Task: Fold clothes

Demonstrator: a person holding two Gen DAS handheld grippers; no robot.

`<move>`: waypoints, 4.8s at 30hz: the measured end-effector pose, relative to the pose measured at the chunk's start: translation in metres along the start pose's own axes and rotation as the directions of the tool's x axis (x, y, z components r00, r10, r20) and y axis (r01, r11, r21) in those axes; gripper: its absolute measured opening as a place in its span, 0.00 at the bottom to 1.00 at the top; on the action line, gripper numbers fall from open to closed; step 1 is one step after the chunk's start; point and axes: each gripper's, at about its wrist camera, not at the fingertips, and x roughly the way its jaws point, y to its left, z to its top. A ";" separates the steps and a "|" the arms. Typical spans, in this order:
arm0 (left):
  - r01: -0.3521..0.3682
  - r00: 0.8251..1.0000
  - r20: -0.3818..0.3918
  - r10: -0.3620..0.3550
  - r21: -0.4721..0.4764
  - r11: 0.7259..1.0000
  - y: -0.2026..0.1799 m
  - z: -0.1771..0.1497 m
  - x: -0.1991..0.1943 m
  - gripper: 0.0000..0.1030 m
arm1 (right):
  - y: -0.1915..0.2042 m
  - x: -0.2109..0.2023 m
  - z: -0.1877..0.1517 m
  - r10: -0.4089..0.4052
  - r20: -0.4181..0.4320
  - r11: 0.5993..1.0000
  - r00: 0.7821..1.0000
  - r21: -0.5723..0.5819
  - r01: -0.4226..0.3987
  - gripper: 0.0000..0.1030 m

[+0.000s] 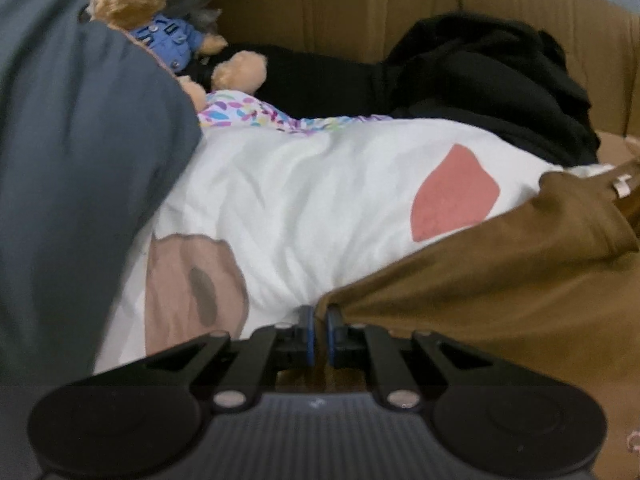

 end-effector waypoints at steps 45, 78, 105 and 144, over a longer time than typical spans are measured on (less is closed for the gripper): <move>0.288 0.941 0.120 -0.316 0.206 0.935 -0.087 0.046 0.002 0.05 | 0.077 -0.010 0.095 0.368 0.199 0.930 0.908 -0.099 -0.355 0.02; 0.231 0.972 0.021 -0.236 0.141 0.963 -0.063 -0.006 -0.130 0.64 | 0.015 -0.161 -0.011 0.265 0.202 0.961 0.943 0.019 -0.274 0.43; 0.318 0.936 -0.142 -0.323 -0.057 0.946 -0.067 -0.117 -0.142 0.68 | -0.110 -0.119 -0.201 0.179 0.113 0.822 0.977 0.529 -0.212 0.42; 0.316 0.930 -0.213 -0.298 0.055 0.947 -0.080 -0.135 -0.130 0.73 | -0.118 -0.077 -0.157 -0.059 0.119 0.856 0.991 0.516 -0.011 0.06</move>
